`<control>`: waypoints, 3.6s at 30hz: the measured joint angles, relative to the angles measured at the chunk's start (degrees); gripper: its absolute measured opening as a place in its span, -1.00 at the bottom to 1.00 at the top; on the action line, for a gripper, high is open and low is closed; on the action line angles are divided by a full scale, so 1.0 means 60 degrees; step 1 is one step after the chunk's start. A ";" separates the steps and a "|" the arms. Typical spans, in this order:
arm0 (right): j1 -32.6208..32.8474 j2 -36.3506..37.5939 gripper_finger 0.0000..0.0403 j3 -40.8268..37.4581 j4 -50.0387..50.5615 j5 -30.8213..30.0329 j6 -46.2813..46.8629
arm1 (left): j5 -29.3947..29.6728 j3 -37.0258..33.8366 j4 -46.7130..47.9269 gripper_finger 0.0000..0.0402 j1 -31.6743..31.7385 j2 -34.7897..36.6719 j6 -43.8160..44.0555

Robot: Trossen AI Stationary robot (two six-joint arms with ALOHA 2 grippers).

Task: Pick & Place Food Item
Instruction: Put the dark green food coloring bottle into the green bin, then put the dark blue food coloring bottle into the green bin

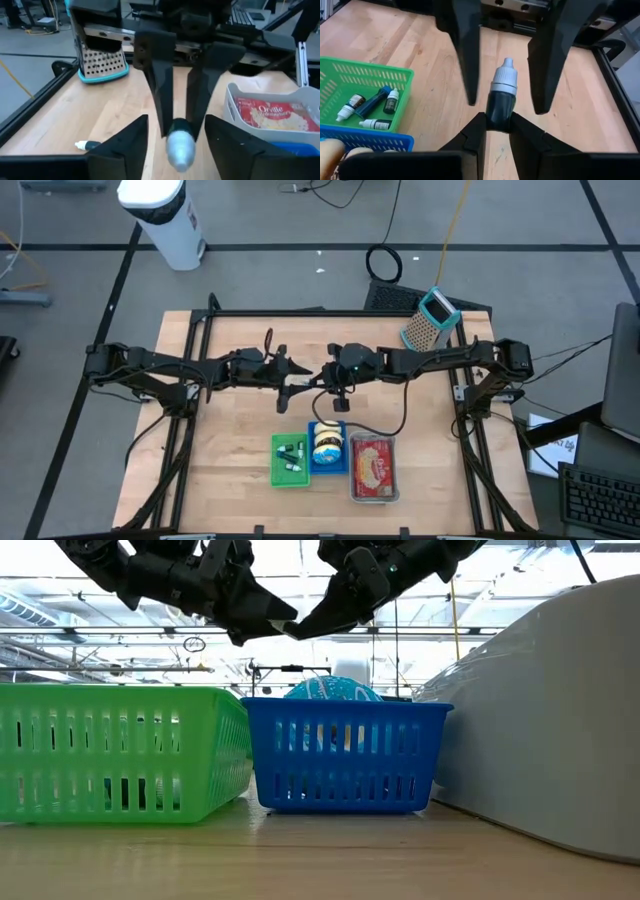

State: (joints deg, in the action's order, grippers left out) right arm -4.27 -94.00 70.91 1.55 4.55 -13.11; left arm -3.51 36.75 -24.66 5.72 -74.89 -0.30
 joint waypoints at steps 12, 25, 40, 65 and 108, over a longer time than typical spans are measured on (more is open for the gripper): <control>0.0000 0.0000 -0.71 0.0000 -0.0001 -0.0031 -0.0045 | 0.0001 -0.0004 0.0121 -0.06 0.0000 0.0000 -0.0359; -0.0007 0.0007 -0.70 0.0000 0.0003 -0.0060 -0.0216 | -0.0111 -0.0004 0.0344 -0.68 0.0130 0.0000 -0.0334; 0.0005 0.1052 0.09 0.0020 0.1726 -0.1288 0.0906 | -0.0425 -0.0008 0.1565 -0.68 0.0390 0.0846 0.0373; 0.0000 0.2488 0.12 -0.3224 -0.1951 -0.1503 0.1320 | -0.3186 0.0007 0.2435 -0.65 -0.3670 -0.1672 0.0727; -0.1312 0.0502 0.13 -0.3351 -0.1144 -0.3747 0.5268 | -0.1440 0.0015 0.1817 -0.03 -0.1639 0.1625 -0.0017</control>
State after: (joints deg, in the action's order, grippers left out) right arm -12.15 -90.98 50.81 -5.32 -17.93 18.50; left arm -12.15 36.84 -13.75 -4.12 -65.14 -0.40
